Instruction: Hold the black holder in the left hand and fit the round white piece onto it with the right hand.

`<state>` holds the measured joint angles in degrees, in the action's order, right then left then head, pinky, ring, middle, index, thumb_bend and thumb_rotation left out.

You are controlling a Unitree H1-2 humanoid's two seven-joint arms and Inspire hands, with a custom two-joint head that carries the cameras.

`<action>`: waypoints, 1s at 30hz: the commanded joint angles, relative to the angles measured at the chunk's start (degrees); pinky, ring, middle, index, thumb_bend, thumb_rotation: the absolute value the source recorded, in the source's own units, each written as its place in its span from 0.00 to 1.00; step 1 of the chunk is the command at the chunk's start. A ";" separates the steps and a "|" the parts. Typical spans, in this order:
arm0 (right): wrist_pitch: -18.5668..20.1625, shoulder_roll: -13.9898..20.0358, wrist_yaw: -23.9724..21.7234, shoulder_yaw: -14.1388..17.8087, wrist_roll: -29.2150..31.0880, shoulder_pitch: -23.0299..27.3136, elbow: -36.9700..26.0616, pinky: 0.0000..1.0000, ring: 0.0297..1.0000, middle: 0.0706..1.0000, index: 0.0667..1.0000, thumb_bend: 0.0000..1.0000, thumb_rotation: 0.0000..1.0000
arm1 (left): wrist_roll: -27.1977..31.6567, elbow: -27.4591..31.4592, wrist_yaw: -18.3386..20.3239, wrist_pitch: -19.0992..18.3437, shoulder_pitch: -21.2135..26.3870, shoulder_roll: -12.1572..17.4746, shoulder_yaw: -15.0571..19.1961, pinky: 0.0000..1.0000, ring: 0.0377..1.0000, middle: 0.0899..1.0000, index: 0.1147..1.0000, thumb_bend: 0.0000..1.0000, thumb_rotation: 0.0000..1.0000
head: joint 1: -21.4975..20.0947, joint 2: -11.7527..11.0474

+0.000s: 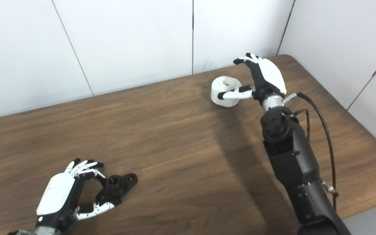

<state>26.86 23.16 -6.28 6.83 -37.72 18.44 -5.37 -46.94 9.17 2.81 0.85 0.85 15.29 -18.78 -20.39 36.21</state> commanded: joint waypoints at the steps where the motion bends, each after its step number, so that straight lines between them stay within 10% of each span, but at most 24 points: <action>1: 0.04 2.16 0.21 0.19 -1.69 3.54 0.20 1.00 0.99 0.94 0.77 1.00 0.28 | -0.87 -0.71 0.66 -0.31 0.05 0.82 0.06 0.98 0.88 0.78 0.42 0.52 0.05 | -0.08 0.02; 30: 0.05 1.92 -3.87 0.04 -7.92 7.53 11.23 1.00 1.00 0.97 0.77 0.96 0.30 | -1.45 -1.40 0.78 -0.51 0.39 1.10 -0.19 1.00 0.89 0.79 0.42 0.52 0.05 | 1.09 -0.69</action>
<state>26.90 23.14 -11.29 6.69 -44.67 23.43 6.76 -46.96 8.82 2.62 0.93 1.03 15.27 -18.88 -19.25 35.51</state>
